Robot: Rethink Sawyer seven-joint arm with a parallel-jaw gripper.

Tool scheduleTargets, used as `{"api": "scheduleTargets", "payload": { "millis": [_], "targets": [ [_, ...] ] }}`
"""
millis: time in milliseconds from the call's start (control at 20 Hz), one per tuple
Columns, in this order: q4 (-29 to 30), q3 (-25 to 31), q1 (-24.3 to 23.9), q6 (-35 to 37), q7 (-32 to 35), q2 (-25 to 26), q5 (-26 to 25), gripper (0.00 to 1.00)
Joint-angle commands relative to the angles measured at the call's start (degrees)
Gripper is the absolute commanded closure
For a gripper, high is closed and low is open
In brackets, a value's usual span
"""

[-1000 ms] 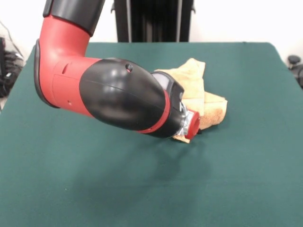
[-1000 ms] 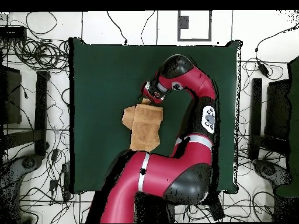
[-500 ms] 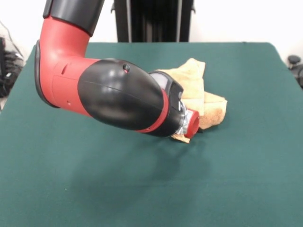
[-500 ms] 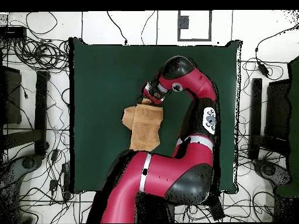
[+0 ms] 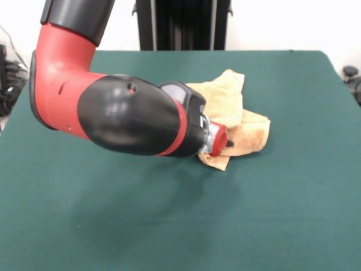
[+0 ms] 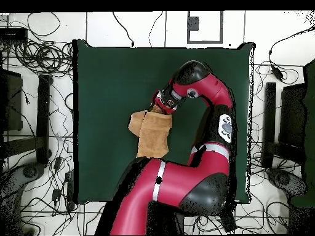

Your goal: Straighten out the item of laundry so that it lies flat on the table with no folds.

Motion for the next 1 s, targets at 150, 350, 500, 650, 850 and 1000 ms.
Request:
{"api": "scheduleTargets", "payload": {
  "millis": [150, 350, 500, 650, 850, 1000],
  "targets": [
    [3.28, 4.59, -1.28, 12.2, 7.78, 2.92, -4.62, 0.0],
    [2.06, 4.6, -1.89, 13.45, 6.75, 3.03, -6.53, 0.0],
    [0.95, 4.84, -2.4, 14.31, 6.26, 3.29, -7.65, 0.0],
    [2.1, 4.74, -2.68, 14.02, 5.59, 1.93, -8.7, 0.0],
    [2.3, 4.79, -2.65, 14.1, 5.86, 0.53, -9.68, 0.0],
    [1.75, 5.19, -2.47, 13.46, 6.41, 0.45, -9.97, 0.0]
  ]
}}
